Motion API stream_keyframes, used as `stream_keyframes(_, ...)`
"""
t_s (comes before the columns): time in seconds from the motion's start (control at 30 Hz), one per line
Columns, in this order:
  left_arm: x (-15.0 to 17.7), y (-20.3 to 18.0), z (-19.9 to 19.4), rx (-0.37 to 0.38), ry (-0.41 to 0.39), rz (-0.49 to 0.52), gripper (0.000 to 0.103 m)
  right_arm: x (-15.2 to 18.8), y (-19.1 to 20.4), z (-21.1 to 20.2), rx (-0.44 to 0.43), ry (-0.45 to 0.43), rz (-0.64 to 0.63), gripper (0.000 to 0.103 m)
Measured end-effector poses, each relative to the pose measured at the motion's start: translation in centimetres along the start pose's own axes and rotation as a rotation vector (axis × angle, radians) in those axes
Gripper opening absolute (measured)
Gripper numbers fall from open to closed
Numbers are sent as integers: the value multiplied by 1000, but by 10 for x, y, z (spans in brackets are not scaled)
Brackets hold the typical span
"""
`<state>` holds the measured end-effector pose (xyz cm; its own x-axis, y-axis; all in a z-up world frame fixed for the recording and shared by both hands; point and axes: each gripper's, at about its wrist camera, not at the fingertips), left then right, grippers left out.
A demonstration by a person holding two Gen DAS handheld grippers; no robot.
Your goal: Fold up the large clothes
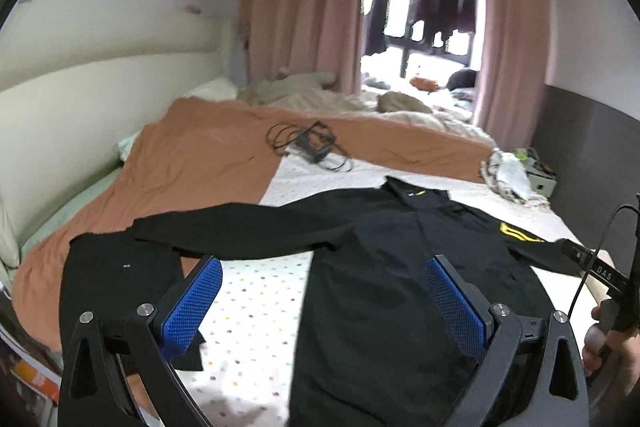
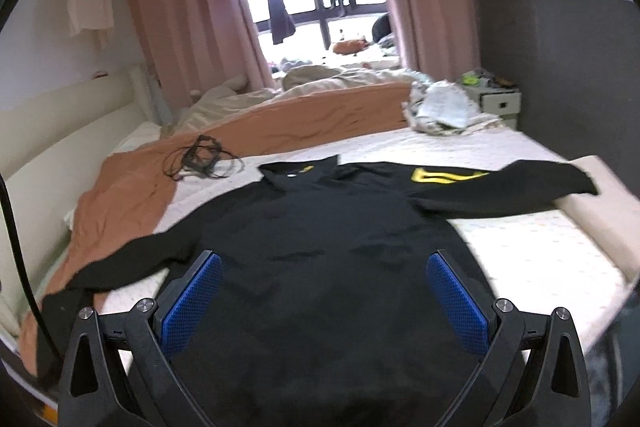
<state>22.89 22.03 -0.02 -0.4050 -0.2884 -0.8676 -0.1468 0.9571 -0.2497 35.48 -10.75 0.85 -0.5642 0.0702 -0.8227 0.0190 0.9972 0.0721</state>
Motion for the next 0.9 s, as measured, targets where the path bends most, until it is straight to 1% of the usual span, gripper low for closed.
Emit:
stream_keyframes(0.1,-8,21,16,-7,25,-41,101,-6,28,24,-51,23,-1,103)
stream_keyframes(0.2,-17,39,28,-47,29,-70,102,-11,59,48,-92,41,-16,103)
stream_keyframes(0.3,-25,58,39,-80,36,-106,101,-15,87,73,-157,76,-53,103)
stream_keyframes(0.4,-31,81,51,-121,47,-141,101,-16,112,94,-187,100,-91,103)
stream_keyframes(0.5,-37,106,66,-138,67,-180,101,-17,132,114,-197,120,-119,103)
stream_keyframes(0.57,-39,122,74,-165,77,-211,100,-17,144,131,-210,136,-125,103)
stream_keyframes(0.67,-40,149,90,-188,94,-260,94,-17,160,152,-230,168,-125,103)
stream_keyframes(0.73,-40,166,103,-194,114,-295,88,-17,169,167,-233,188,-131,103)
stream_keyframes(0.87,-36,200,129,-216,165,-361,83,-17,186,192,-256,222,-162,103)
stream_keyframes(0.9,-36,207,133,-225,170,-376,81,-17,190,198,-260,228,-165,101)
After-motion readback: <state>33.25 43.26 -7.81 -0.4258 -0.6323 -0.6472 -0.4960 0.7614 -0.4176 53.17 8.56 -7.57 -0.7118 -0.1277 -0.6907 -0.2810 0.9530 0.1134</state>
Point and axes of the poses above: each gripper's, at about its wrist camera, not at the fingertips, and z roughly the way its jaws point, y to its left, x to its underside, and after that the axes turned 15 degrees about x, right-handed
